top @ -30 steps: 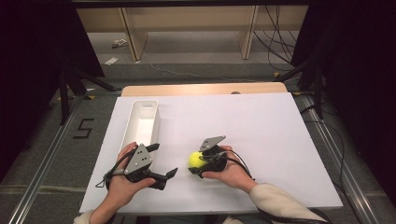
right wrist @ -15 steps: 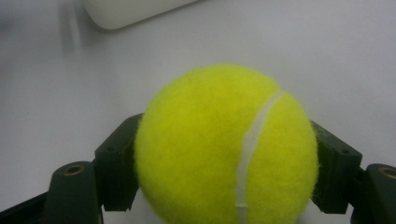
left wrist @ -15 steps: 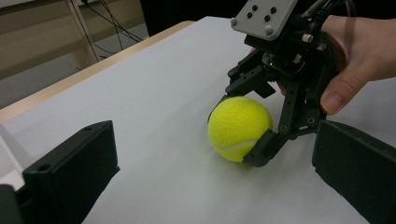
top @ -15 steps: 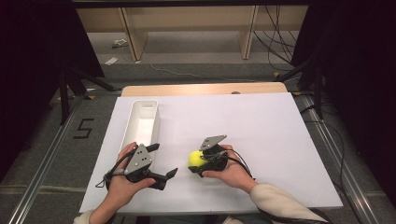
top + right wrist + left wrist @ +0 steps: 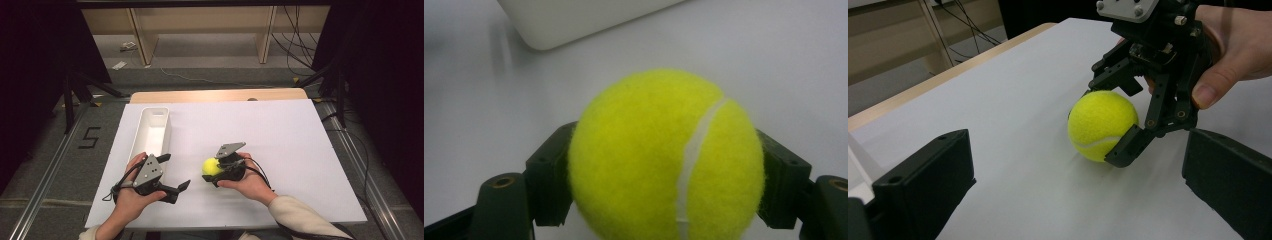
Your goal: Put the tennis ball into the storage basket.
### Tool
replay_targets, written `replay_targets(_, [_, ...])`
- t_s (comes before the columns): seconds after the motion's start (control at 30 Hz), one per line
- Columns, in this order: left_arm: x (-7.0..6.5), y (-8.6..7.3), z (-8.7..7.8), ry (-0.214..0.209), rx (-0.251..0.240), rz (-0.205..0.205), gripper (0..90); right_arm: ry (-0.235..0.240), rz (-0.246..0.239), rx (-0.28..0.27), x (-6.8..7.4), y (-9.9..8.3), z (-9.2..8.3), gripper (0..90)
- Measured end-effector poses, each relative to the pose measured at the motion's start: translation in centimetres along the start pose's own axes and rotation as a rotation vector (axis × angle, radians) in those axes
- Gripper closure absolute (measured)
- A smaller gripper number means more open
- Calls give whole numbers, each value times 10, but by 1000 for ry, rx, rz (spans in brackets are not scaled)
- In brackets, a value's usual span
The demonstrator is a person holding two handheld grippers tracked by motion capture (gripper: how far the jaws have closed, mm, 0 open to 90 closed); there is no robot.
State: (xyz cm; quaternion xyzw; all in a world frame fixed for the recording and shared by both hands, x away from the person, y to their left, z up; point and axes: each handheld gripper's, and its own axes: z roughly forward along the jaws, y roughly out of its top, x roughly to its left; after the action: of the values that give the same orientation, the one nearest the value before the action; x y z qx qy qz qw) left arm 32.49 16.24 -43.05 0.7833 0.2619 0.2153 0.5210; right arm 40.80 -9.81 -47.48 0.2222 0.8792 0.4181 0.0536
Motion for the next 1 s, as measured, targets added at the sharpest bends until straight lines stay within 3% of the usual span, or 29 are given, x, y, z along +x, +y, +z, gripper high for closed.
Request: replay_targets(1.0, [0, 0, 0, 0, -2, -4, 0, -15, -14, -50, 3, 10, -10, 261])
